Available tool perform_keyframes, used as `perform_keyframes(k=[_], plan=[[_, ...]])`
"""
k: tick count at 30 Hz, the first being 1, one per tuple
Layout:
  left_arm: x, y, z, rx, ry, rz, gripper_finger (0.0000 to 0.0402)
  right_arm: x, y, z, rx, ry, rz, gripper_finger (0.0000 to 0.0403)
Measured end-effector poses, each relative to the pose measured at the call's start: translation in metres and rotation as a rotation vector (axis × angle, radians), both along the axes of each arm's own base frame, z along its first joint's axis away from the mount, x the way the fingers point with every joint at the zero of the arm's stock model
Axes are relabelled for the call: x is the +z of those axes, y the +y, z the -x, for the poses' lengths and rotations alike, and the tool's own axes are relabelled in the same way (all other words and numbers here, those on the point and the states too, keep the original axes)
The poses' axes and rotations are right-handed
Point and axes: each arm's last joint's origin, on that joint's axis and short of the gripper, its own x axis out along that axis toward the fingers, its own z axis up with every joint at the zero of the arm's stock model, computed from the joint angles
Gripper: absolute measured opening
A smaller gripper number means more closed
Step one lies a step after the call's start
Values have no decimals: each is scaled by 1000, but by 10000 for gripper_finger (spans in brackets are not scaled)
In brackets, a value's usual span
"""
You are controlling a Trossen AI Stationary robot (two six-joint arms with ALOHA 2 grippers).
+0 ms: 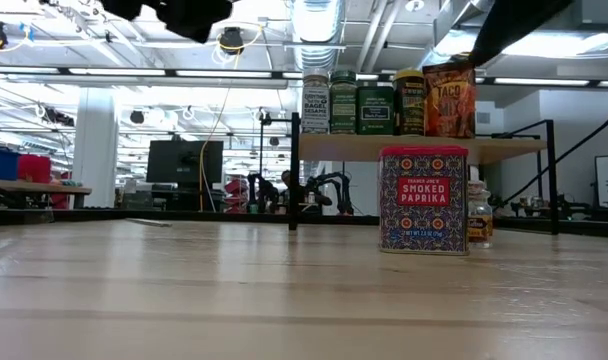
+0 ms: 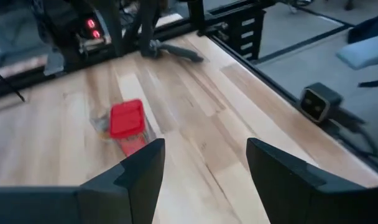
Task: Shelf spices
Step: Put the red seasoning can on the shelf
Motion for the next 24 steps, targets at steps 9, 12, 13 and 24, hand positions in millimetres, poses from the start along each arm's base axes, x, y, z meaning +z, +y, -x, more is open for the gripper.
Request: perform_keyframes(k=[9,12,13,24], plan=[[-38,-8,-40,23,-93,-70,219,2,14,11,-85,-52,-120,157],[-56,-6,-54,46,-120,-69,219,2,20,17,-105,-59,-148,157],[-62,-4,-59,57,-133,-63,219,2,22,18,-113,-62,-156,157],[-114,28,-92,157,-145,90,219,-9,20,29,-267,-49,-212,141]])
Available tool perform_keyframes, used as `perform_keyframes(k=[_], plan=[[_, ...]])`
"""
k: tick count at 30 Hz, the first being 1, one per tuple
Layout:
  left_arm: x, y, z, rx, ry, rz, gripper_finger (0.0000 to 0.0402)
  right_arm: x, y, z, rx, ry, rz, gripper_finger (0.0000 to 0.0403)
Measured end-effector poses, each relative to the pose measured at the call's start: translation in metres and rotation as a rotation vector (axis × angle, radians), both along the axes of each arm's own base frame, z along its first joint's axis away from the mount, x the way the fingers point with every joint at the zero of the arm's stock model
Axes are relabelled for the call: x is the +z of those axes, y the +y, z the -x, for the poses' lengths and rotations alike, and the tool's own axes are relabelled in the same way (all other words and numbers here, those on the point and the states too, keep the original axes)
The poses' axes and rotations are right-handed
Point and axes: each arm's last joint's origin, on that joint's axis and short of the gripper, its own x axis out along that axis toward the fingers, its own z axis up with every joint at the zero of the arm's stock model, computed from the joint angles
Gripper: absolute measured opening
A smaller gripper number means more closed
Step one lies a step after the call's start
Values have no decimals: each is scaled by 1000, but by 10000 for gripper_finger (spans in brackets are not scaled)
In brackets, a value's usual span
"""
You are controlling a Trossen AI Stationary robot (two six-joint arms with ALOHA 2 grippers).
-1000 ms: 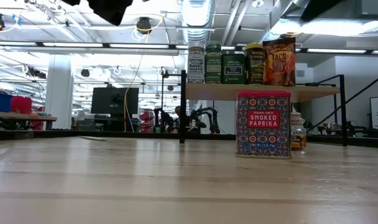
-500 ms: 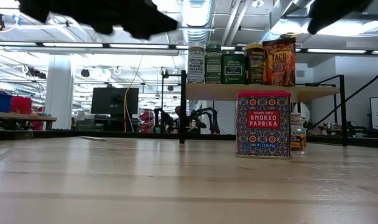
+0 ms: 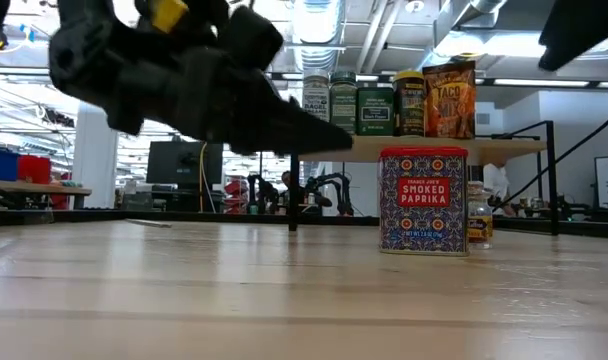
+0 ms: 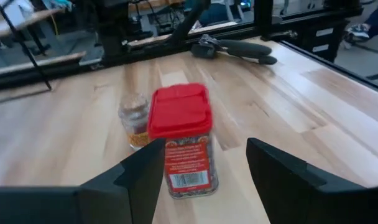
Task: Shelf spices
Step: Put the red seasoning can on the shelf
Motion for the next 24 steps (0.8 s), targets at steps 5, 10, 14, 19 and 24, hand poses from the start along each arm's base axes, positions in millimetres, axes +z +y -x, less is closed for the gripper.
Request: perform_keyframes(k=[5,10,14,19,24], plan=[[-14,3,-9,6,35,15,219,-19,-9,-3,-31,7,4,120],[-23,1,-22,12,44,24,219,-40,-19,-4,-57,13,4,108],[-32,0,-30,19,62,47,219,-52,-26,-5,-70,6,0,107],[-42,-1,-39,29,78,69,219,-65,-37,-11,-60,-9,5,107],[-42,-2,-43,34,88,65,219,-75,-51,-17,-55,4,6,107]])
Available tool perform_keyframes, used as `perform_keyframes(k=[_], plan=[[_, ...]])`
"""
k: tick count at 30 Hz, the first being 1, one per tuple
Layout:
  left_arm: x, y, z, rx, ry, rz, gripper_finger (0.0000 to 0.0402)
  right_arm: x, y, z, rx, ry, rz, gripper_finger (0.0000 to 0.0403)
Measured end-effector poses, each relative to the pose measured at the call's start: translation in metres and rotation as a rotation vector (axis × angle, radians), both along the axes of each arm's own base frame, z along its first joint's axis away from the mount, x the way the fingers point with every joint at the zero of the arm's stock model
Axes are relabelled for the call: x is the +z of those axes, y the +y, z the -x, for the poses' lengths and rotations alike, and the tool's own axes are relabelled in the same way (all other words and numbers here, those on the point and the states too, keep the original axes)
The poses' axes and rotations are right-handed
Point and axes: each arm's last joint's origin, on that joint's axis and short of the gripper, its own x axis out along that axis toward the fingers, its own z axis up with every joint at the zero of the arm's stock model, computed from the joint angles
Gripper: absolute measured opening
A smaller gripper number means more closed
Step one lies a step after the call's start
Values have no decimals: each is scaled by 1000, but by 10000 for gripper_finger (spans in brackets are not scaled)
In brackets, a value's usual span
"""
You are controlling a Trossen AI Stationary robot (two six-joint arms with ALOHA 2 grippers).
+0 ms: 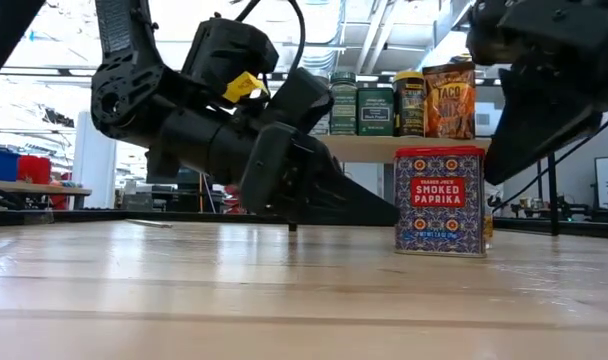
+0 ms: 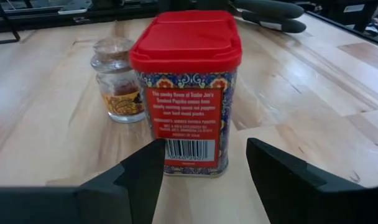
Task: Shelf spices
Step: Put the red seasoning can on the shelf
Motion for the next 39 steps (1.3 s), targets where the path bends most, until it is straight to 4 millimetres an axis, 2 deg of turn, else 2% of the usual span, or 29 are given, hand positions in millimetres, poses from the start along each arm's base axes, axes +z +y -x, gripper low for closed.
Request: perform_keyframes(k=[4,14,30,33,39], plan=[[2,2,-2,5,-6,-6,219,-4,-7,-1,9,38,-2,107],[3,17,-7,46,-8,51,219,-6,-10,-6,30,14,-3,107],[3,19,-6,-165,11,71,258,-4,-8,-10,115,11,2,107],[1,19,-5,-162,38,74,256,-6,-7,-4,100,45,10,107],[-7,18,-3,-167,115,66,256,-8,4,24,-13,146,7,107]])
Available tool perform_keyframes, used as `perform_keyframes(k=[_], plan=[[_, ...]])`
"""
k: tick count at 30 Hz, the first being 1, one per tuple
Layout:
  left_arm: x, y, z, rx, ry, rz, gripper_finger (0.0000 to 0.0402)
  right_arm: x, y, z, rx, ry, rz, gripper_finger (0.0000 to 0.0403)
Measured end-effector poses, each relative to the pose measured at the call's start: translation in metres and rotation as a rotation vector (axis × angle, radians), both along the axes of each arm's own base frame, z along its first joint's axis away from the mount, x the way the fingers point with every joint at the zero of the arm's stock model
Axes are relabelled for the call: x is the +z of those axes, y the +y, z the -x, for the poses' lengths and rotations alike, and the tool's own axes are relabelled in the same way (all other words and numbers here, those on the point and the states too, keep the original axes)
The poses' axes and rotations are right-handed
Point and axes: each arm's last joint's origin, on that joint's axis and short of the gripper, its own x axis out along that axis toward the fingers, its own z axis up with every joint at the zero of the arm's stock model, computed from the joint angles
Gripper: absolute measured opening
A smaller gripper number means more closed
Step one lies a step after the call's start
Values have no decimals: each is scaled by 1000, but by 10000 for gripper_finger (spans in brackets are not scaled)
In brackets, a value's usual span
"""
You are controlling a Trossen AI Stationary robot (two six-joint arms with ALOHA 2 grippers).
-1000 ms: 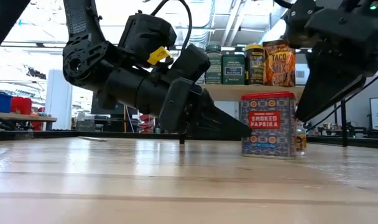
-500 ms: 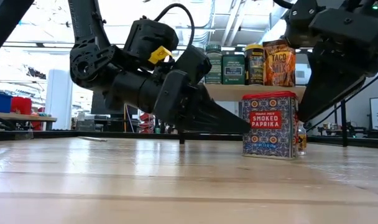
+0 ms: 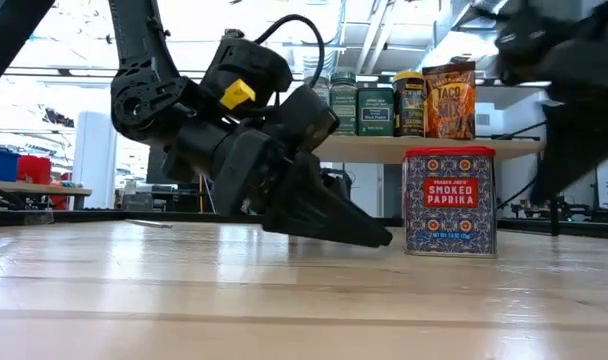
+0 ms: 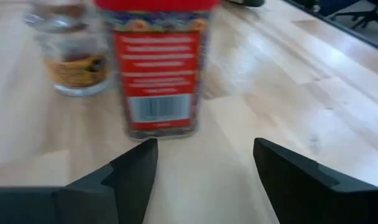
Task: Shelf spices
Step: Put the red seasoning can on the shelf
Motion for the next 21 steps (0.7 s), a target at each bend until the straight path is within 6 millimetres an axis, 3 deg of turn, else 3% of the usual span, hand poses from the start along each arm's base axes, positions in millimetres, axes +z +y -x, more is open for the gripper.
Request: perform_keyframes(k=[4,9,16,21], plan=[[-1,1,0,3,7,-11,256,14,13,7,20,50,-8,107],[1,0,0,-4,-25,-25,256,47,15,-1,70,110,29,107],[4,0,-2,-4,-57,-17,256,94,-12,-37,183,189,-73,120],[4,-1,-1,-4,-55,-17,256,115,-37,-59,250,182,-161,171]])
